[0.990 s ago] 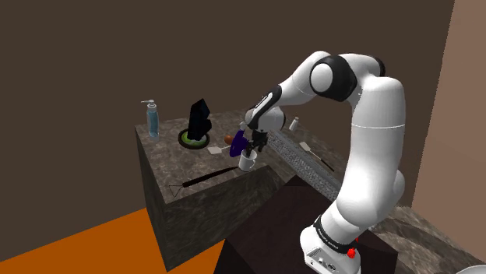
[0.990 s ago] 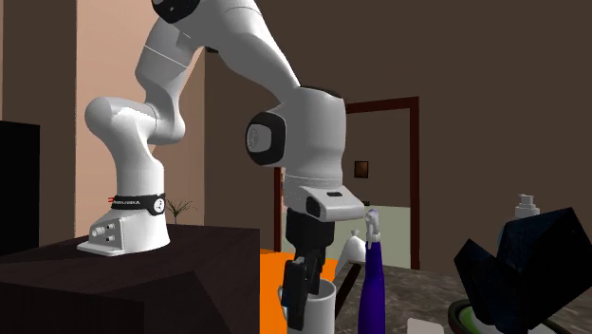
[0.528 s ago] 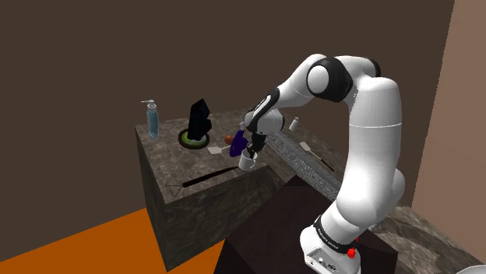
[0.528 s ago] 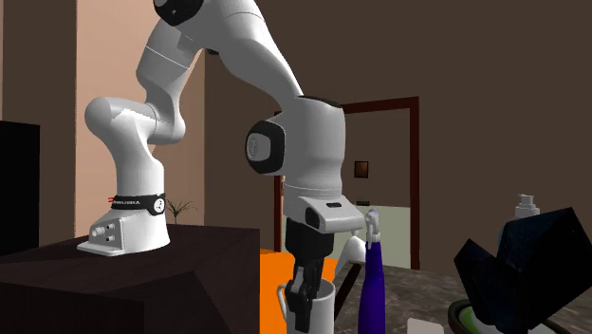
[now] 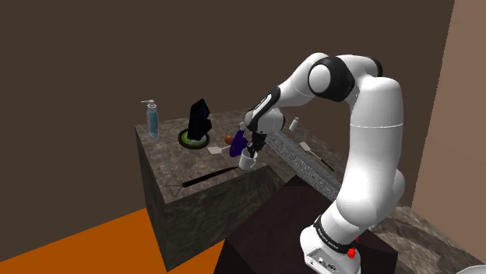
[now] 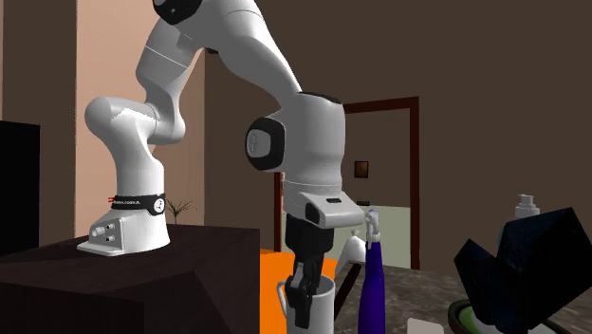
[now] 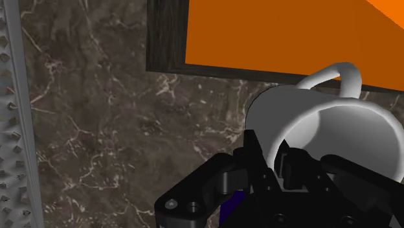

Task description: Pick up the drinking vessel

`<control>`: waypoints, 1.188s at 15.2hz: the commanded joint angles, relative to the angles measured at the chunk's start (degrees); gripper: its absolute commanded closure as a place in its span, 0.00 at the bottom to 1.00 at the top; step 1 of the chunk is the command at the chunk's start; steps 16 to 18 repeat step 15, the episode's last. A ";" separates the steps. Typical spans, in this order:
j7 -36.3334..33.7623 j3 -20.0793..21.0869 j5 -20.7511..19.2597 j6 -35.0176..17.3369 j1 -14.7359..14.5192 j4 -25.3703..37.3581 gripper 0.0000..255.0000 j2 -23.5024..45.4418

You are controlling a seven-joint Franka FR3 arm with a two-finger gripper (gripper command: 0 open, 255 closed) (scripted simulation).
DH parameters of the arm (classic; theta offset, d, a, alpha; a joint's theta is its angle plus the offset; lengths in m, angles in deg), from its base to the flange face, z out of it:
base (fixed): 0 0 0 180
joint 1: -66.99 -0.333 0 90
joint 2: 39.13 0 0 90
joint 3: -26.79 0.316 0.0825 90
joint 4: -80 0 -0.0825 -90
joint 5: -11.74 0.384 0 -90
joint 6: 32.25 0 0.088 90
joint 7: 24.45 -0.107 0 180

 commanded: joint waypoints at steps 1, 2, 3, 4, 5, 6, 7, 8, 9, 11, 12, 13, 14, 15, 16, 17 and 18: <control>-0.38 -0.44 -0.50 1.04 -0.33 -0.31 1.00 -1.37; -0.59 -0.68 -0.77 1.59 -0.50 -0.49 1.00 -2.10; -0.80 -0.90 -1.05 2.14 -0.66 -0.66 1.00 -2.83; -1.02 -1.13 -1.33 2.69 -0.83 -0.81 1.00 -3.56; -1.23 -1.35 -1.62 3.25 -0.99 -0.96 1.00 -4.27; -1.45 -1.56 -1.91 3.82 -1.14 -1.09 1.00 -4.99; -1.68 -1.77 -2.21 4.40 -1.29 -1.21 1.00 -5.70; -1.90 -1.98 -2.51 4.98 -1.44 -1.31 1.00 -6.40; -2.13 -2.18 -2.81 5.56 -1.58 -1.40 1.00 -7.10; -2.58 -2.57 -3.42 6.75 -1.85 -1.55 1.00 -8.48; -2.81 -2.75 -3.72 7.36 -1.98 -1.60 1.00 -9.16; -3.03 -2.93 -4.03 7.97 -2.10 -1.65 1.00 -9.84; -3.07 -2.95 -4.08 8.05 -2.12 -1.66 1.00 -9.94; -3.07 -2.95 -4.08 8.06 -2.12 -1.65 1.00 -9.94; -3.07 -2.95 -4.08 8.06 -2.12 -1.65 1.00 -9.94; -3.07 -2.95 -4.08 8.06 -2.12 -1.65 1.00 -9.94; -3.07 -2.95 -4.08 8.06 -2.12 -1.65 1.00 -9.94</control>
